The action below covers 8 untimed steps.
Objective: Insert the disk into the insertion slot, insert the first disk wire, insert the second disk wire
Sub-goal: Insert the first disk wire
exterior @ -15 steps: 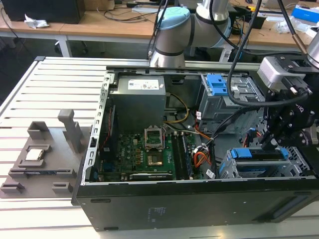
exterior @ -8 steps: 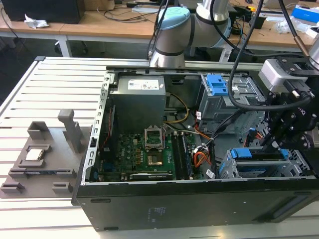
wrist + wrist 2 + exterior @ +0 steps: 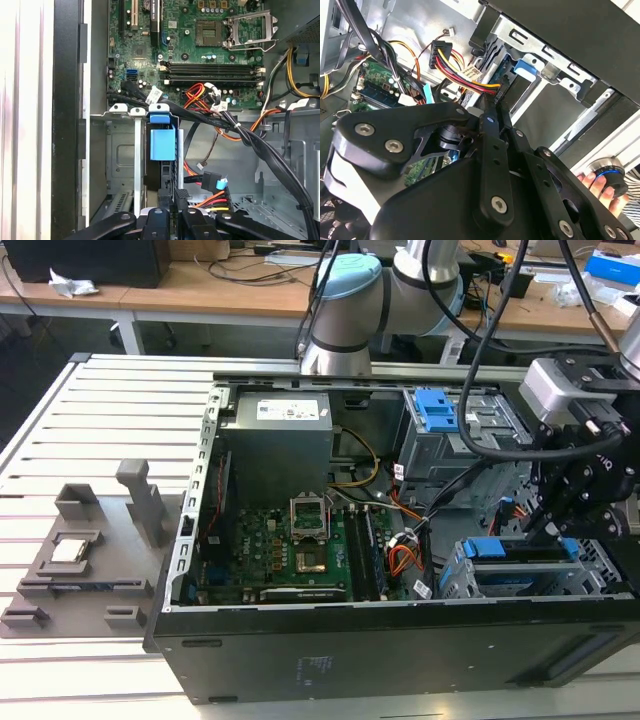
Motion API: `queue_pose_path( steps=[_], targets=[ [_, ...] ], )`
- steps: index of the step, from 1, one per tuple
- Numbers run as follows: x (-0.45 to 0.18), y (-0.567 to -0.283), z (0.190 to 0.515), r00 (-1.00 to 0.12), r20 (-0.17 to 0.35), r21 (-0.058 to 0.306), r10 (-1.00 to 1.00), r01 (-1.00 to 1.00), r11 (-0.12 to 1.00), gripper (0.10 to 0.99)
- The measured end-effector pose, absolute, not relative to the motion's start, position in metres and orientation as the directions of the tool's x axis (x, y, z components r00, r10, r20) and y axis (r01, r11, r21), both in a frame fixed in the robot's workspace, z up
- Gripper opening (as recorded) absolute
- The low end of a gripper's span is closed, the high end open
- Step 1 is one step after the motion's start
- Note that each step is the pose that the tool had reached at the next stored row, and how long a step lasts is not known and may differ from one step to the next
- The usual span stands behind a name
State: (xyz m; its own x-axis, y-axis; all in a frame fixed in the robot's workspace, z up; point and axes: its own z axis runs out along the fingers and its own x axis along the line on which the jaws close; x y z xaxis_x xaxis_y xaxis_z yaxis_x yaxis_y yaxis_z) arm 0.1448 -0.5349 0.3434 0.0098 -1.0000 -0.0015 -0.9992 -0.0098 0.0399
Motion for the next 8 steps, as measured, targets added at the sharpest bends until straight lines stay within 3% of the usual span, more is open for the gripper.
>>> queue_pose_path(
  steps=[8],
  targets=[
    [0.1449,-0.5357,0.3416,0.01,-0.002,0.04,-1.0,-0.999,-0.01,0.161]
  ],
)
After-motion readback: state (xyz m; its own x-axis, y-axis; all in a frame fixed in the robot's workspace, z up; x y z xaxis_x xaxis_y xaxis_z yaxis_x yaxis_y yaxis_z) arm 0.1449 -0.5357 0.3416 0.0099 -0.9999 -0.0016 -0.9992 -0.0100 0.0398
